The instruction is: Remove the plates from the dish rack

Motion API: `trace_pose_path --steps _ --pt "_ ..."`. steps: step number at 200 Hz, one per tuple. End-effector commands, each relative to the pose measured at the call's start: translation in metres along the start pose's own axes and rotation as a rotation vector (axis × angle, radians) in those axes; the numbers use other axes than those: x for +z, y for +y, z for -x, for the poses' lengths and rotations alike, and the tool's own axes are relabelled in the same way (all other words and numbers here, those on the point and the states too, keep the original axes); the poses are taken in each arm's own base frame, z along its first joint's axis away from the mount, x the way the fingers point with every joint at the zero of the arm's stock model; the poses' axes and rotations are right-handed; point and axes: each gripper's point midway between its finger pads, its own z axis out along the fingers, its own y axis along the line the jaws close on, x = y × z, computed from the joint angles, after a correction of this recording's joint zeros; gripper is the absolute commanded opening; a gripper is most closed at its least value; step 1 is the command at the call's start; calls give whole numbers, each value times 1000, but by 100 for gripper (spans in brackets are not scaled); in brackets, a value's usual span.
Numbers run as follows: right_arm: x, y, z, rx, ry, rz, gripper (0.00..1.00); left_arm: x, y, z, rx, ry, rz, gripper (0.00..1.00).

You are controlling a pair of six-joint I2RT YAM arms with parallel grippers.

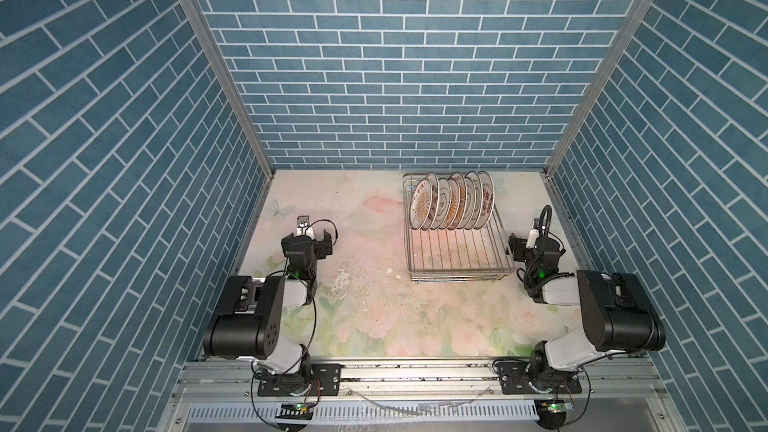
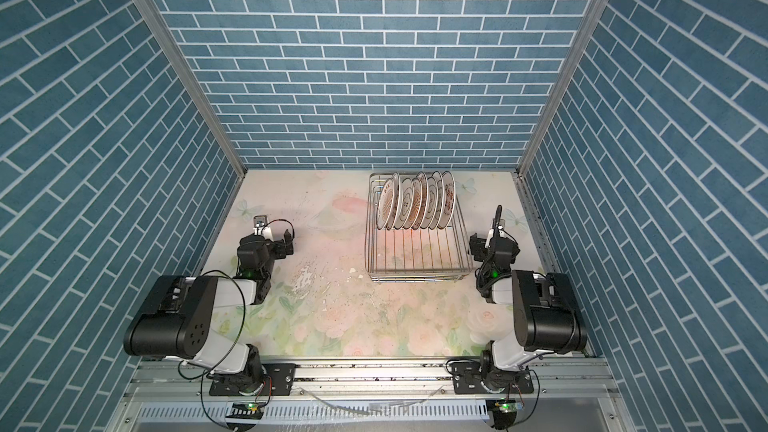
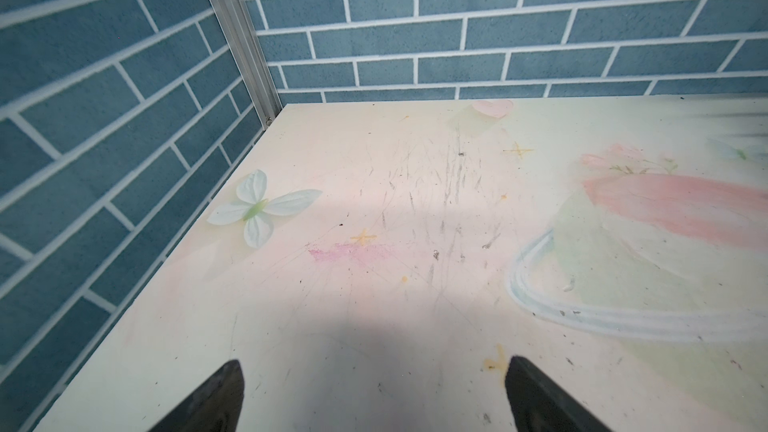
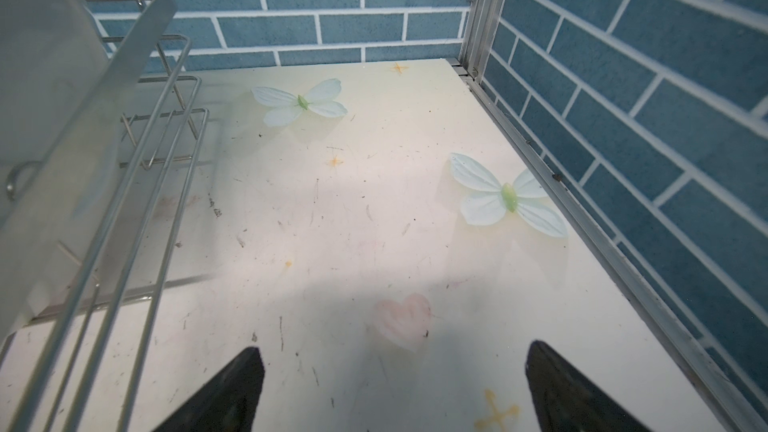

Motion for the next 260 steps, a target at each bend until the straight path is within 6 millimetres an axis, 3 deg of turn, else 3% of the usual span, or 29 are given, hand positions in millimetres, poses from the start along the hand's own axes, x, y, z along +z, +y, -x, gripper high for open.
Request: trace_pose_path --steps 1,92,146,182,203,234,251,260 --pt "4 1 10 3 -20 6 99 0 0 1 9 -9 4 100" --pt "-1 2 17 1 -30 12 99 -3 0 6 10 -17 -1 100" --pt "-19 1 42 -2 -35 21 99 -35 -5 50 1 -55 -68 100" --pt "-53 -2 88 78 -103 34 99 -57 -21 87 -111 -168 -197 100" --pt "-78 1 111 149 -131 77 99 -73 -32 112 -322 -258 -312 100" --pt "-115 -11 126 428 -172 71 99 -94 -45 130 -663 -221 -478 100" --pt "-140 -18 120 633 -145 56 99 -109 -57 140 -699 -202 -579 100" --pt "-155 -9 125 622 -170 134 99 -114 -64 141 -725 -190 -631 100"
